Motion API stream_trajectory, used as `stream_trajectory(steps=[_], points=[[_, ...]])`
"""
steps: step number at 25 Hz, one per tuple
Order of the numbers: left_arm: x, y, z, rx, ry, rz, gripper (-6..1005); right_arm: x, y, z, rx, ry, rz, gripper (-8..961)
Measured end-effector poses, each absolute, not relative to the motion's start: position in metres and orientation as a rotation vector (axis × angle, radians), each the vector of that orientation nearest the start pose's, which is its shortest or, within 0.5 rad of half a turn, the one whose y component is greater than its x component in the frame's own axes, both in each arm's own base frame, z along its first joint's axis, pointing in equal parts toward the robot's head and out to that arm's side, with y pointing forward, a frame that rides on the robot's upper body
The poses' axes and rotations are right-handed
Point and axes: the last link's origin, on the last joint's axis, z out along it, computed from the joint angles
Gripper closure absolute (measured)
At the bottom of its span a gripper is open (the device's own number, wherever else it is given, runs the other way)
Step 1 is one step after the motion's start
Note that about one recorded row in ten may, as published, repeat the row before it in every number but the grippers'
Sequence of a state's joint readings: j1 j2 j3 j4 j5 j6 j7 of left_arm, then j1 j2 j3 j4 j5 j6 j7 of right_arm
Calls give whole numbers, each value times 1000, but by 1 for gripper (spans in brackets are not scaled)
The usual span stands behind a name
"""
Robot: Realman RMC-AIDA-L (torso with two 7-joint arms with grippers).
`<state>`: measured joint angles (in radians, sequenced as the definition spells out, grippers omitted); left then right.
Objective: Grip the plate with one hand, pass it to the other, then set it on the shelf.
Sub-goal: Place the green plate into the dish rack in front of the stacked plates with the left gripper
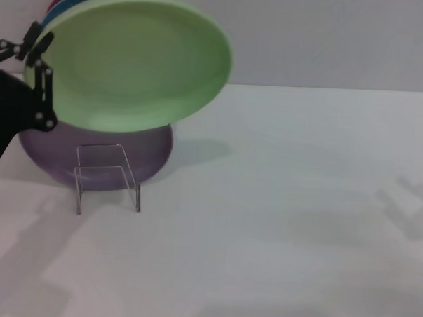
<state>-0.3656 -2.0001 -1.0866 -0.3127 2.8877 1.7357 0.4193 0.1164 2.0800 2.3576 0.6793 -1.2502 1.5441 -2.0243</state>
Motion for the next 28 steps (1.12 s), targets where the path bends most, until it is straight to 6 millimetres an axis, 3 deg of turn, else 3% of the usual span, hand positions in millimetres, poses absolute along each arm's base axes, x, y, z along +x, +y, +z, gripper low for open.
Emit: stream_trajectory(steps=[16, 28], points=[[-278, 287, 24, -1578, 497, -649, 959, 322, 256, 64, -2020, 560, 1107, 375], [-292, 288, 19, -1619, 445, -565, 958, 321, 258, 63, -2027, 556, 1119, 369]])
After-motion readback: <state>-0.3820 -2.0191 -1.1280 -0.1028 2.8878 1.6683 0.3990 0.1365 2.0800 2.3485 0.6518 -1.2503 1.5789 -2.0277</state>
